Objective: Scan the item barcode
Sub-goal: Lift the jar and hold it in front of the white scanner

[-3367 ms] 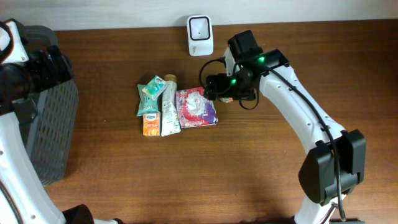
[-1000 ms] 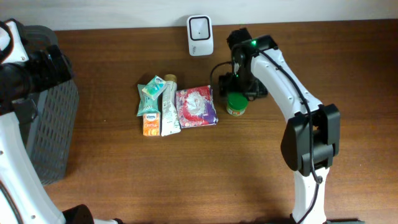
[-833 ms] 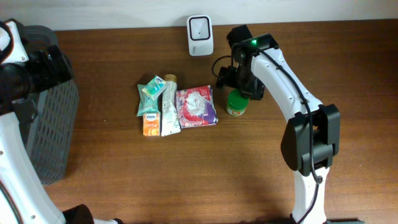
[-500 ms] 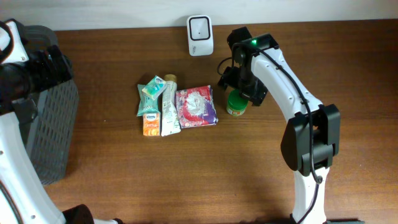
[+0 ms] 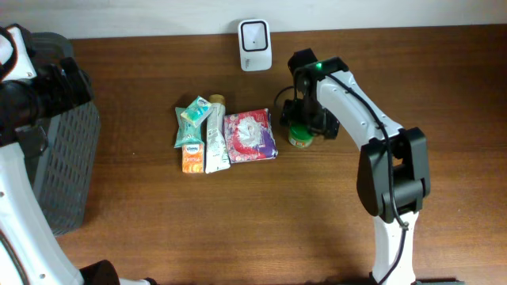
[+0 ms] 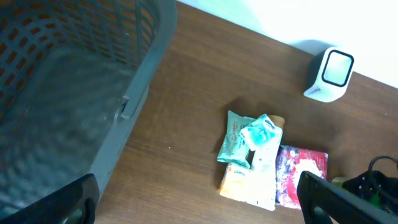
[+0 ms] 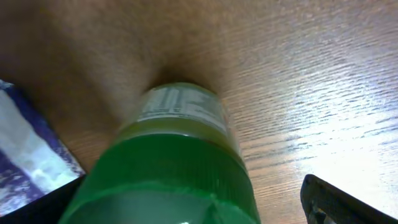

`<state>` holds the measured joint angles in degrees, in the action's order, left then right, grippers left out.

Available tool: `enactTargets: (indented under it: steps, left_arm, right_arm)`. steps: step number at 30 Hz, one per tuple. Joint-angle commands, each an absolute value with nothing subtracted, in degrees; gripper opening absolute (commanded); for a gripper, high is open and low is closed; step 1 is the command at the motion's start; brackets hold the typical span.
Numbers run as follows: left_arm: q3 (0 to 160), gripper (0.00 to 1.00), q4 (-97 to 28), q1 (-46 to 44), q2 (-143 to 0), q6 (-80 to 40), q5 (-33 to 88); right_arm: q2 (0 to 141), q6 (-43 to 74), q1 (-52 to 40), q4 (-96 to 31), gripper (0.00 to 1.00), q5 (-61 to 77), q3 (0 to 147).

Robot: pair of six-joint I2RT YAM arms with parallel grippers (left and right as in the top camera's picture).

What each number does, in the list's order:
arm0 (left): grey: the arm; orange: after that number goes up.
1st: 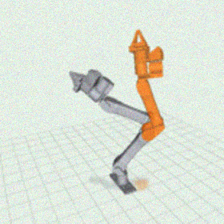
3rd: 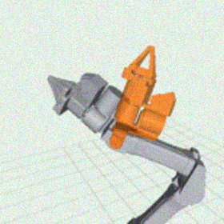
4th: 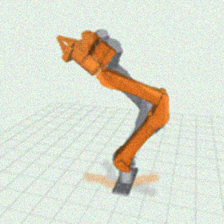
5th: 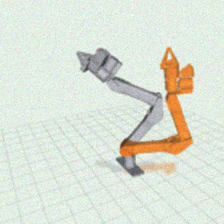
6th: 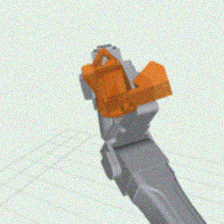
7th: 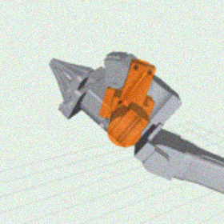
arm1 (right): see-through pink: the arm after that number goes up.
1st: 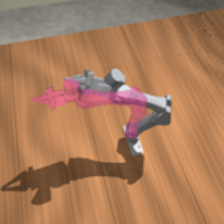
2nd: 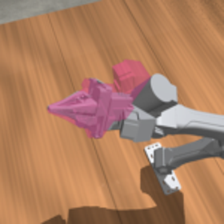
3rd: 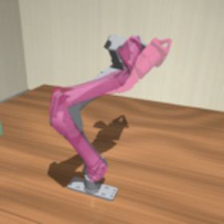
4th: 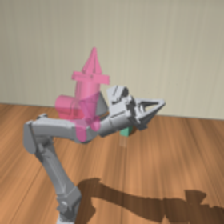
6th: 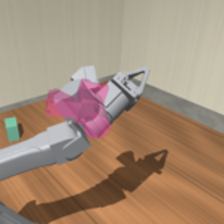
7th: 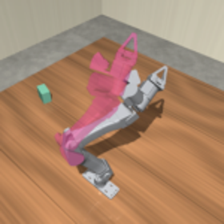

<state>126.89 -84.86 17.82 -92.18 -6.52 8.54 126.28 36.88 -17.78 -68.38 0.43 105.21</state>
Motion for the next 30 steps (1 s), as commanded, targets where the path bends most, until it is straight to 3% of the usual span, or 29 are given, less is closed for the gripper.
enactTargets:
  steps: [1, 3, 10, 15, 21, 30]
  left_arm:
    - [127.4, 0.99, -84.9, 18.1, -91.4, -6.8, 8.5]
    - [127.4, 0.99, -84.9, 18.1, -91.4, -6.8, 8.5]
    - [127.4, 0.99, -84.9, 18.1, -91.4, -6.8, 8.5]
    - [127.4, 0.99, -84.9, 18.1, -91.4, -6.8, 8.5]
    - [127.4, 0.99, -84.9, 18.1, -91.4, -6.8, 8.5]
    - [127.4, 0.99, -84.9, 18.1, -91.4, -6.8, 8.5]
  right_arm:
    - [126.9, 36.2, -17.7, -66.3, 0.98, -0.3, 103.5]
    - [126.9, 36.0, -17.7, -65.5, 0.87, -0.2, 103.2]
    - [126.9, 36.0, -17.6, -65.5, 0.67, 1.4, 103.2]
    - [126.9, 32.7, -17.6, -68.8, 0.59, 1.4, 109.5]
    - [126.9, 28.9, -17.6, -68.2, 0.59, 1.5, 125.5]
    - [129.1, 27.2, -21.1, -27.8, 0.56, -5.1, 125.9]
